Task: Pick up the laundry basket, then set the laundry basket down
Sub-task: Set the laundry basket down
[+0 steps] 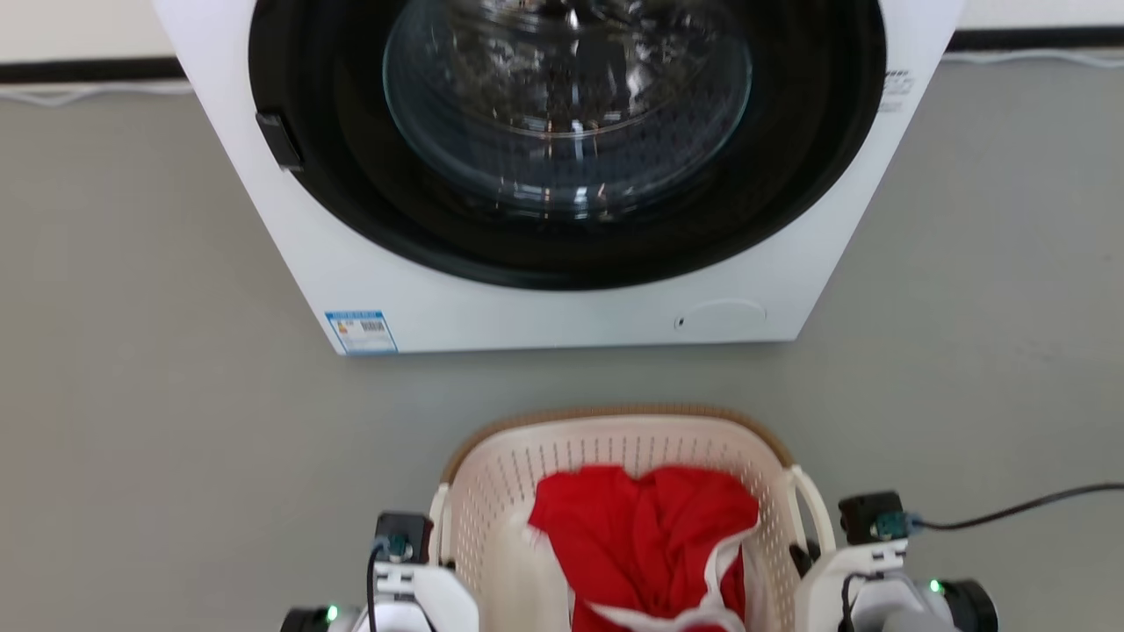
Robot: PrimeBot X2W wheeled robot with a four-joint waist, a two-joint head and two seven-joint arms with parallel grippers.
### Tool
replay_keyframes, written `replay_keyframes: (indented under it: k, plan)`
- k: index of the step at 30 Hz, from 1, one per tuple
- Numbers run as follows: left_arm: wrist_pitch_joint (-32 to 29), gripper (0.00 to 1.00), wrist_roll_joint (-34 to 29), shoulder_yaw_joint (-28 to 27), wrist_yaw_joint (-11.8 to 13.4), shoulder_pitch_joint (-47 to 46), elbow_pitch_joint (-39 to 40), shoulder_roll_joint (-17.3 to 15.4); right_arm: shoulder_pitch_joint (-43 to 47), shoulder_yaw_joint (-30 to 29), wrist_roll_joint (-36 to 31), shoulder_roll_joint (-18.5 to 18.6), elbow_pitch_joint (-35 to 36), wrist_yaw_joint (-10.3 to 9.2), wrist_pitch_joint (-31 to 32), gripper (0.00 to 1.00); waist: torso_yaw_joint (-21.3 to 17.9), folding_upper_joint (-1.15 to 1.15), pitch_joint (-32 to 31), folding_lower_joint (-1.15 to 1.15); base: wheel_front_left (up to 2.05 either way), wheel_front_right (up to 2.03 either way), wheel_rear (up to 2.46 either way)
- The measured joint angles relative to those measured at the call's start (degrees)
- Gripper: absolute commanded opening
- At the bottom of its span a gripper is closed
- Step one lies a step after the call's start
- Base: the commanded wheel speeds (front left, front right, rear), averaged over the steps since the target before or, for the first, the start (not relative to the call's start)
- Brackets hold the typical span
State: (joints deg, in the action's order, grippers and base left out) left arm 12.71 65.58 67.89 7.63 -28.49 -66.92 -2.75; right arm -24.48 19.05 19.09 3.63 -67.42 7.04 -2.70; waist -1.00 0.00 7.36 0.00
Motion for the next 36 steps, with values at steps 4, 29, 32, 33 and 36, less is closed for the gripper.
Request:
replay_keyframes:
  k: [4,29,32,33,36]
  plan:
    - [0.5,0.00,0.0,0.0,-0.1,-3.2,-0.3,0.0,-2.9,-0.5,-0.6,0.1,0.0,0.00,-1.1,0.00,0.3,0.00,3.0,0.00,0.00,0.00,0.00]
    - [1.5,0.00,-14.5,-15.6,0.5,-22.4,7.3,-2.6,-22.9,-13.0,-15.2,0.8,1.6,0.00,-7.4,0.00,2.6,0.00,30.9,0.00,0.00,0.00,0.00]
    - [1.5,0.00,-17.2,-18.0,0.5,-23.5,8.6,-2.6,-23.9,-14.8,-16.0,0.9,2.4,0.00,-8.0,0.00,2.8,0.00,33.3,0.00,0.00,0.00,0.00]
    - [1.5,0.00,-18.1,-18.9,0.5,-23.8,9.1,-2.7,-24.1,-15.3,-16.3,0.9,2.8,0.00,-8.0,0.00,2.9,-0.01,34.0,0.00,0.00,0.00,0.00]
    - [1.5,0.00,-20.7,-21.3,0.4,-24.1,10.1,-2.6,-24.9,-16.1,-17.1,1.0,3.9,0.00,-8.5,0.00,3.1,0.00,35.8,0.00,0.00,0.00,0.00]
